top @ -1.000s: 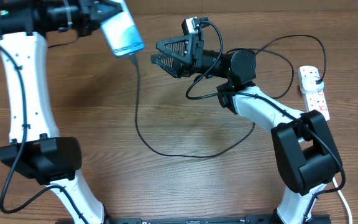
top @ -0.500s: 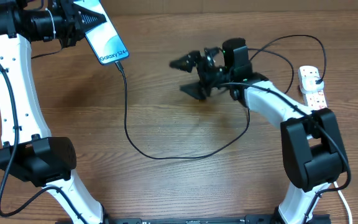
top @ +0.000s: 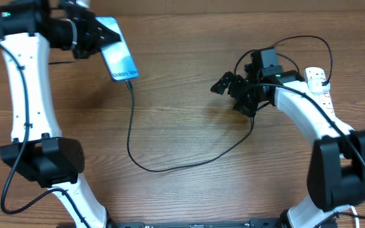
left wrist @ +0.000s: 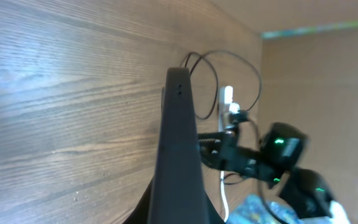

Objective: Plug charger to phone and switch on socket

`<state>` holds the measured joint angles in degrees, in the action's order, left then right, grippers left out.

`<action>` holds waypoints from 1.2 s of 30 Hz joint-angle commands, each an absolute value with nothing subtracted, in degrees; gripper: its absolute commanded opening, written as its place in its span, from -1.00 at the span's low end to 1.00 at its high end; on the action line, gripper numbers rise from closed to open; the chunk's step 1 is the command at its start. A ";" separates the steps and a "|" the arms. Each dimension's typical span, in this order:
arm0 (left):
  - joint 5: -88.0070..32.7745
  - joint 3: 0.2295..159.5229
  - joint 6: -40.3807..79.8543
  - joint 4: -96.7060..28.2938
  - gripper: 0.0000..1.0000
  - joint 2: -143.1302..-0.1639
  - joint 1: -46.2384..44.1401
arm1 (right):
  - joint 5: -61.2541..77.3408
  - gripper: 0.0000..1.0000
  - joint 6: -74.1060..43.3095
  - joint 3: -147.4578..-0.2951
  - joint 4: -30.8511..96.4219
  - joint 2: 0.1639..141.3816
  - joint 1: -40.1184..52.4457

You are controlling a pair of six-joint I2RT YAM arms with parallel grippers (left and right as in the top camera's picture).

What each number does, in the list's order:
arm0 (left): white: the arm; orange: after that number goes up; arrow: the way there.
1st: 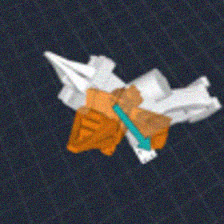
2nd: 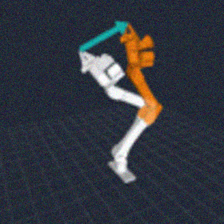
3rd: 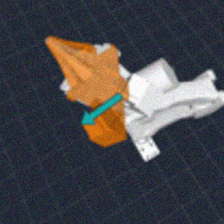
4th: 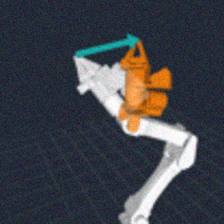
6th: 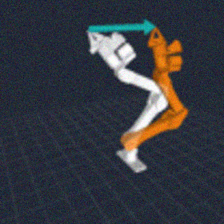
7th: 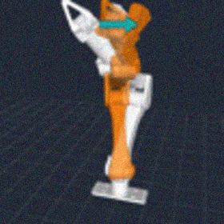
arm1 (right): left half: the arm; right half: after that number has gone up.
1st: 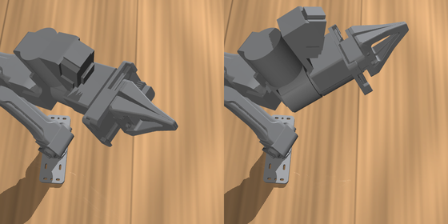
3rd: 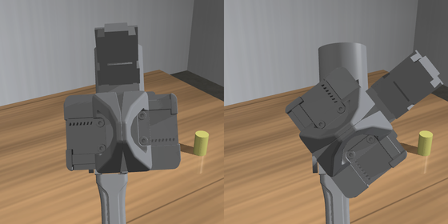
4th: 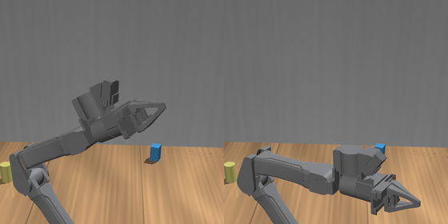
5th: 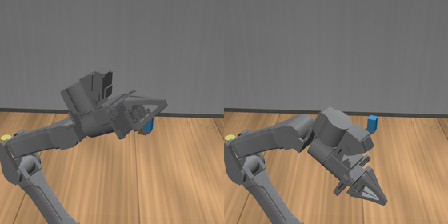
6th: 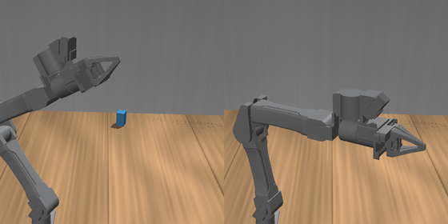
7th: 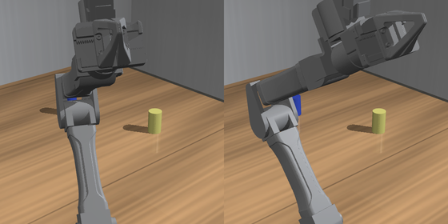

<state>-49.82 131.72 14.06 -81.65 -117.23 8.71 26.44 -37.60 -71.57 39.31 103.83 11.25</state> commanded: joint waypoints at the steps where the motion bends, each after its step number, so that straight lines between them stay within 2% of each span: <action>1: -48.90 126.58 11.99 -79.09 -0.91 -116.60 4.36 | 22.26 1.00 -34.39 -72.12 40.93 97.51 9.87; 15: -48.93 101.23 18.22 -53.25 -0.92 -116.62 -6.74 | 19.53 1.00 -28.38 -72.12 49.71 83.74 8.49; 26: -48.90 82.56 31.44 -31.70 -0.92 -116.62 -14.39 | 19.59 1.00 -27.77 -72.12 55.96 81.47 8.51; 36: -42.78 77.30 36.88 -26.24 -0.91 -116.64 -20.01 | 19.75 1.00 -27.75 -72.07 57.19 81.49 8.62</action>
